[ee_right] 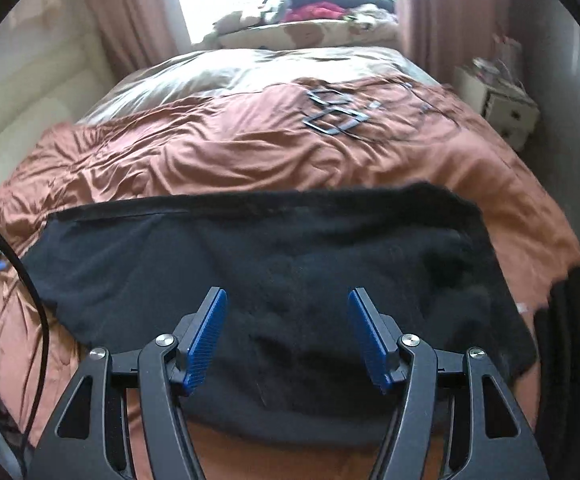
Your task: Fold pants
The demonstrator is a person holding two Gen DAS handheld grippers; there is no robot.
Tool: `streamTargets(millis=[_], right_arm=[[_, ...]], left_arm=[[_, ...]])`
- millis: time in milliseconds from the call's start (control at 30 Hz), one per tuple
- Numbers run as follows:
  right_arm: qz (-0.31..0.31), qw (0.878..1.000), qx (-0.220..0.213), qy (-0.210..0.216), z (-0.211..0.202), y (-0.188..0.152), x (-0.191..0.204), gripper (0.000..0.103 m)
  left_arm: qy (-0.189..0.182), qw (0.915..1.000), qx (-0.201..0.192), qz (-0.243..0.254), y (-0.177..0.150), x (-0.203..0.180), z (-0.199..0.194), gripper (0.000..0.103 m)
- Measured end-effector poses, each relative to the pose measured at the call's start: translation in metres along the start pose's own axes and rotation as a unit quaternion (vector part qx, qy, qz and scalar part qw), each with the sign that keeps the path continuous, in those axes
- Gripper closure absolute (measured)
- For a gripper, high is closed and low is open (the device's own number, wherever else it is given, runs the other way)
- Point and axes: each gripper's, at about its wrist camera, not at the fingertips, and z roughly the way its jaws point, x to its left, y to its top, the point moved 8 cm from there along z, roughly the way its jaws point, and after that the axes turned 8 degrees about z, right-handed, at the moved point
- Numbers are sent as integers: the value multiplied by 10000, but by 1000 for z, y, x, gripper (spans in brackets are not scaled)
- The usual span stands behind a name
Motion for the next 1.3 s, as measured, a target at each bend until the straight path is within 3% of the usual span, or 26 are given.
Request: streamTargets(millis=[400,700,933,1133,1200,1300], right_arm=[[1032,9945,8,-152,-33,-53,-84,42],[1906,9816,147,28,-28,-78,-122,41],[2900,9566,72,271,-8,-85,-153,41],[3483,9355,-52,595,8,-86,-168,41],[3603,9301,-177,686,11,-83,-173,41],[3764,9220,-364,830,17,-80,-183,41]], left_arm=[[-522,9948,228,-843,-47,13,34,43],[-851,9880,-53,-1289,-43,11,55,43],[-1104,9808,-570,-1504,-32,13,55,43],[-1069,9827,-536,-1415,-37,10,58,46],[-1081,9823,-520,-1437,-33,11,60,50],[-941,9842,-536,-1402,-23,17,66,72]])
